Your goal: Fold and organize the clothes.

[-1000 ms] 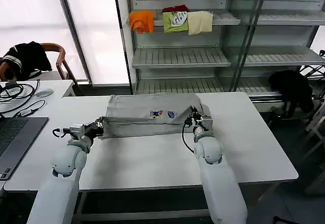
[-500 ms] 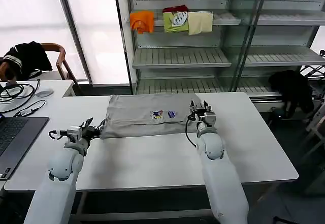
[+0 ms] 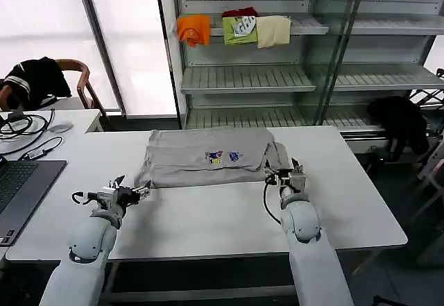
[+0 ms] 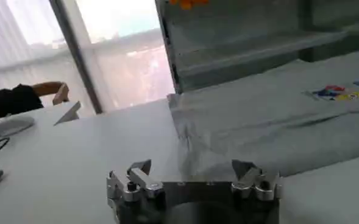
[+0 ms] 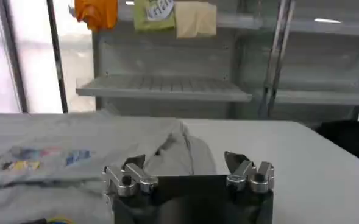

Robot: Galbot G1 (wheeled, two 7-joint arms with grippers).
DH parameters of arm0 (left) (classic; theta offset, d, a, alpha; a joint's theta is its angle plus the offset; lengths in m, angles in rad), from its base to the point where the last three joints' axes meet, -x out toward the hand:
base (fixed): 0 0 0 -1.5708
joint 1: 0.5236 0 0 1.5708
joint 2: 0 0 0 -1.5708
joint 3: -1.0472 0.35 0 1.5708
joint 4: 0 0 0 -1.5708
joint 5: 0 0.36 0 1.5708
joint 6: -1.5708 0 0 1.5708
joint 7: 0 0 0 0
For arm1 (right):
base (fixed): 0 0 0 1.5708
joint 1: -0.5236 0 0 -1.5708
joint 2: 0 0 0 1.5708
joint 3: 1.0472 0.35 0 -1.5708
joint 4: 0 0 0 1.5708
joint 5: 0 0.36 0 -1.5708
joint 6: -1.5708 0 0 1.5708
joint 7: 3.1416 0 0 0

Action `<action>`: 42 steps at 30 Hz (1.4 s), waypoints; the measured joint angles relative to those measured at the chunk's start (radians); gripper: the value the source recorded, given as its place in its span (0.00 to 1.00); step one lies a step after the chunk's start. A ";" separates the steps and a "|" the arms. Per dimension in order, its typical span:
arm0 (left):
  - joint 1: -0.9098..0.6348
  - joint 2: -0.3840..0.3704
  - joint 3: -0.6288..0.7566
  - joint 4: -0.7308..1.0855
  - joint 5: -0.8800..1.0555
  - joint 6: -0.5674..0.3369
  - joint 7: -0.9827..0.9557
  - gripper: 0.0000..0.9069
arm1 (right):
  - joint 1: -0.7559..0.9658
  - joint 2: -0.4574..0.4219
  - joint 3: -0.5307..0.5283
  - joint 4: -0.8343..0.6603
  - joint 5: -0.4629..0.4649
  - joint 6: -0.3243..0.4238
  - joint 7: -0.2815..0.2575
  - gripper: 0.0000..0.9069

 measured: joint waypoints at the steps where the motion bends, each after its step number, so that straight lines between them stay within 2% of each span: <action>1: 0.002 -0.001 0.000 0.001 0.001 0.000 0.000 0.69 | -0.003 0.000 0.002 0.001 -0.001 -0.001 0.000 0.13; 2: 0.004 -0.002 -0.001 0.001 0.002 0.000 0.000 0.54 | -0.006 -0.001 0.003 0.001 -0.001 -0.003 0.000 0.07; 3: 0.005 -0.003 -0.001 0.001 0.003 0.000 0.000 0.13 | -0.008 -0.001 0.004 0.002 -0.002 -0.003 0.001 0.00; 5: 0.008 -0.004 -0.001 0.001 0.006 0.000 0.000 0.03 | -0.011 -0.001 0.004 0.002 -0.004 -0.004 0.003 0.00; 25: 0.015 -0.008 0.000 0.016 0.016 -0.001 0.020 0.00 | -0.032 0.008 -0.010 0.003 -0.006 -0.018 0.009 0.00; 42: 0.035 -0.002 -0.003 -0.003 0.027 -0.039 0.010 0.00 | -0.144 -0.012 -0.029 0.164 0.024 -0.042 0.003 0.00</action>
